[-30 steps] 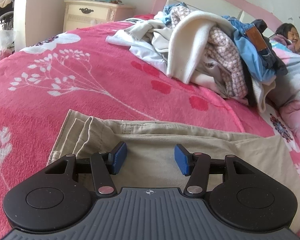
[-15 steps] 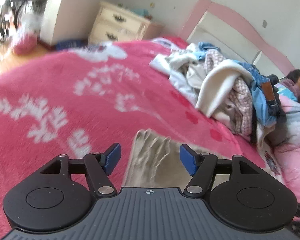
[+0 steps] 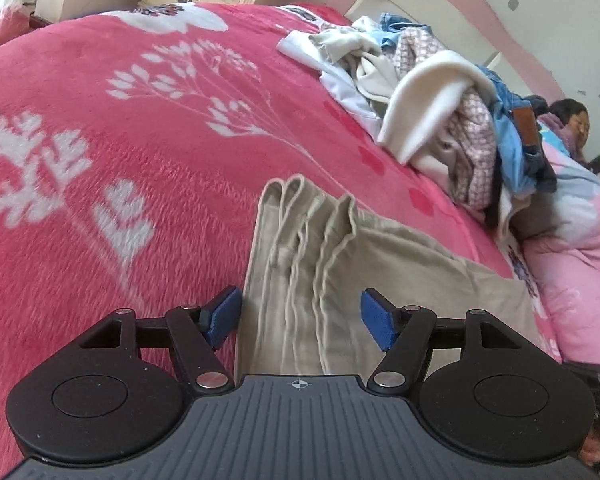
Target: Fold clothes
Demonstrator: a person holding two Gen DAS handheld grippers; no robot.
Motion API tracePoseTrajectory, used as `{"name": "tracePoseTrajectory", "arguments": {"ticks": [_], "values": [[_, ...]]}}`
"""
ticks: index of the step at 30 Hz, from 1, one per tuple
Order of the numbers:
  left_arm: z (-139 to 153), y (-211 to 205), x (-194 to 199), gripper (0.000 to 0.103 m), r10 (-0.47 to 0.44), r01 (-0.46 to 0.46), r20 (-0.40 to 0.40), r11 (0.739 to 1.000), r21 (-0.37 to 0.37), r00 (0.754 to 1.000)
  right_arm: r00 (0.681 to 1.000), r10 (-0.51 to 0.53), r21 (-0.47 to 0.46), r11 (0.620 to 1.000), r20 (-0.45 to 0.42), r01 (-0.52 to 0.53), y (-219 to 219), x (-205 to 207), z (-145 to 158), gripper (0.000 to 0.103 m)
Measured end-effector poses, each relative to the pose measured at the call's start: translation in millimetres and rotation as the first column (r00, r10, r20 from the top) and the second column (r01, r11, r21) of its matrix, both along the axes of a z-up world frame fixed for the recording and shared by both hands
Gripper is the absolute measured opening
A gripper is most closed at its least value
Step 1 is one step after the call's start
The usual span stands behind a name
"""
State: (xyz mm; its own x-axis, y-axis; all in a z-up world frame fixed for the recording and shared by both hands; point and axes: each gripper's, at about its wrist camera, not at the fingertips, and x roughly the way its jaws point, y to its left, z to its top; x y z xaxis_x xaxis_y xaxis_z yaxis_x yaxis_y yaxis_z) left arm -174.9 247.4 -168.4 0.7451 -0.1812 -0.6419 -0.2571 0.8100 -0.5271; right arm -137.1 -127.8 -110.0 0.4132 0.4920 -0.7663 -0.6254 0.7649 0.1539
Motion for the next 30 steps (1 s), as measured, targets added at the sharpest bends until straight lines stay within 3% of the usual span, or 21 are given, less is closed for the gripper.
{"name": "tracePoseTrajectory", "arguments": {"ticks": [4,8,11,15,16,17,22,30], "values": [[-6.2,7.0,7.9,0.067,-0.005,0.006,0.021,0.999,-0.046,1.0,1.0,0.0,0.01,1.0,-0.005,0.0,0.5,1.3,-1.1,0.032],[-16.5,13.1,-3.7,0.067,-0.066,0.071,0.035,0.979,-0.193,0.997,1.0,-0.001,0.023,1.0,-0.014,0.001,-1.0,2.7,-1.8,0.032],[-19.2,7.4,-14.1,0.067,-0.14,0.143,0.029,0.966,-0.213,0.99,1.0,0.004,0.031,1.0,-0.019,-0.004,-0.8,4.0,-2.8,0.032],[-21.5,5.3,-17.0,0.065,-0.105,0.107,0.02,0.965,-0.24,0.994,1.0,0.006,0.038,0.999,-0.01,-0.005,0.9,4.0,-1.7,0.032],[-21.6,4.3,-17.4,0.061,-0.084,0.085,0.014,0.967,-0.242,0.996,1.0,0.006,0.039,0.999,-0.003,-0.006,1.1,3.6,-0.8,0.032],[-21.0,2.2,-18.5,0.048,-0.066,0.066,0.007,0.971,-0.229,0.998,1.0,0.006,0.04,0.999,0.004,-0.006,1.3,3.1,0.2,0.032],[-9.4,-7.8,-25.4,0.022,-0.015,0.017,0.013,0.986,-0.165,1.0,0.998,0.02,0.032,0.999,0.052,-0.022,3.1,2.7,4.2,0.032],[34.9,-26.6,-26.8,0.018,0.0,0.006,0.06,0.994,-0.11,0.998,0.974,0.134,0.002,0.991,0.184,-0.137,28.9,19.3,7.5,0.031]]}}
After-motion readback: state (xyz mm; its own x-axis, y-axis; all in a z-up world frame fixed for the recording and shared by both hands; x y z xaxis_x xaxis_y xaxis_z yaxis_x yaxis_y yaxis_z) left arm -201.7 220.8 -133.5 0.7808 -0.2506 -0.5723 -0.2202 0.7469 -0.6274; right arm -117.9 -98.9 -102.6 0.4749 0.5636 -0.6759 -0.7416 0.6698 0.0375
